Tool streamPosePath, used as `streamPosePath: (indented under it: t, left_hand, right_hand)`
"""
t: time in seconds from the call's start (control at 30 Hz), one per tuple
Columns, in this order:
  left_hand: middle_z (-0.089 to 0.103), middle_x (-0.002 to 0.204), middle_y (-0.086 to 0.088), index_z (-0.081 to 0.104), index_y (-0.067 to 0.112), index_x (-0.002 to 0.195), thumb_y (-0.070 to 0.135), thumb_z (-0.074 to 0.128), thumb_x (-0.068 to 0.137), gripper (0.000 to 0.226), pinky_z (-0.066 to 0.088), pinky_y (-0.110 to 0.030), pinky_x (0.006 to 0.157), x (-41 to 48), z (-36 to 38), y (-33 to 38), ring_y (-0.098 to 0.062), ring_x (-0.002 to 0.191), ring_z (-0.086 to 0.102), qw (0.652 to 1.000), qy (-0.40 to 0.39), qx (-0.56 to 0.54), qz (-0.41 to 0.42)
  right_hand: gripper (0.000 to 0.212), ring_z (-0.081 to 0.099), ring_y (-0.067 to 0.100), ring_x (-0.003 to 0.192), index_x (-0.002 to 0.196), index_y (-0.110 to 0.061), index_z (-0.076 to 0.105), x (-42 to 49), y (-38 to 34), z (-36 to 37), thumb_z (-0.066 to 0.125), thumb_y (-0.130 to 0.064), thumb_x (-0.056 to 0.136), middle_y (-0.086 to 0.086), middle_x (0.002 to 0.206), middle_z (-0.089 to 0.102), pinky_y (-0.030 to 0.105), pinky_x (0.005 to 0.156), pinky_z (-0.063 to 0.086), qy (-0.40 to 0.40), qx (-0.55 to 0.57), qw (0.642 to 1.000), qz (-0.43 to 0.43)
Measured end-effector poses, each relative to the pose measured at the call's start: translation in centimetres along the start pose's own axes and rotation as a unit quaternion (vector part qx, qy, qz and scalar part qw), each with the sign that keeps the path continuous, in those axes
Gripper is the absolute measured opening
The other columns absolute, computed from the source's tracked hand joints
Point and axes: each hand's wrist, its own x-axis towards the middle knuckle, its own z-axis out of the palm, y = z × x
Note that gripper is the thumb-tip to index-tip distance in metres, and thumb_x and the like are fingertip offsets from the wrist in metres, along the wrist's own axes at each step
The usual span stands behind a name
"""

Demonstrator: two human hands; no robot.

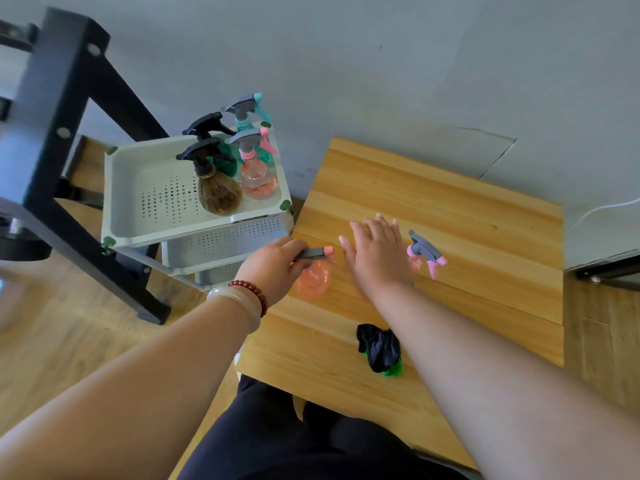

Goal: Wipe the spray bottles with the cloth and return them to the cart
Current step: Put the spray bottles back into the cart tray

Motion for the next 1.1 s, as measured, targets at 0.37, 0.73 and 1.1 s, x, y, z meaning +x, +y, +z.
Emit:
streamPosePath:
  t: [0.37,0.73,1.1]
  left_hand:
    - [0.050,0.097,0.004,0.060,0.010,0.110,0.028,0.053,0.100,0.022,0.043,-0.032,0.073,-2.2,-8.0,-5.6,-0.020,0.082,0.052,0.986,0.156,-0.006,-0.065]
    - [0.049,0.105,0.008,0.060,0.013,0.116,0.030,0.052,0.100,0.024,0.039,-0.025,0.081,-1.8,-15.8,-12.3,-0.012,0.090,0.047,0.953,0.274,-0.010,-0.129]
    - [0.051,0.102,0.007,0.062,0.014,0.112,0.026,0.053,0.100,0.018,0.040,-0.023,0.082,1.8,-18.8,-19.2,-0.011,0.091,0.049,0.940,0.292,-0.036,-0.175]
  right_hand:
    - [0.051,0.015,0.029,0.150,0.148,-0.012,0.038,3.3,-8.8,0.6,0.024,-0.039,0.107,0.014,0.156,0.034,0.041,0.121,-0.004,-0.009,0.003,0.997,-0.073]
    - [0.049,0.025,0.033,0.147,0.141,-0.009,0.046,7.3,-16.2,3.5,0.034,-0.039,0.105,0.017,0.149,0.043,0.044,0.121,0.005,0.001,-0.003,0.993,-0.120]
    - [0.051,0.030,0.037,0.143,0.142,-0.006,0.046,12.8,-22.5,3.8,0.031,-0.038,0.104,0.019,0.148,0.044,0.044,0.120,0.012,0.066,0.002,0.983,-0.169]
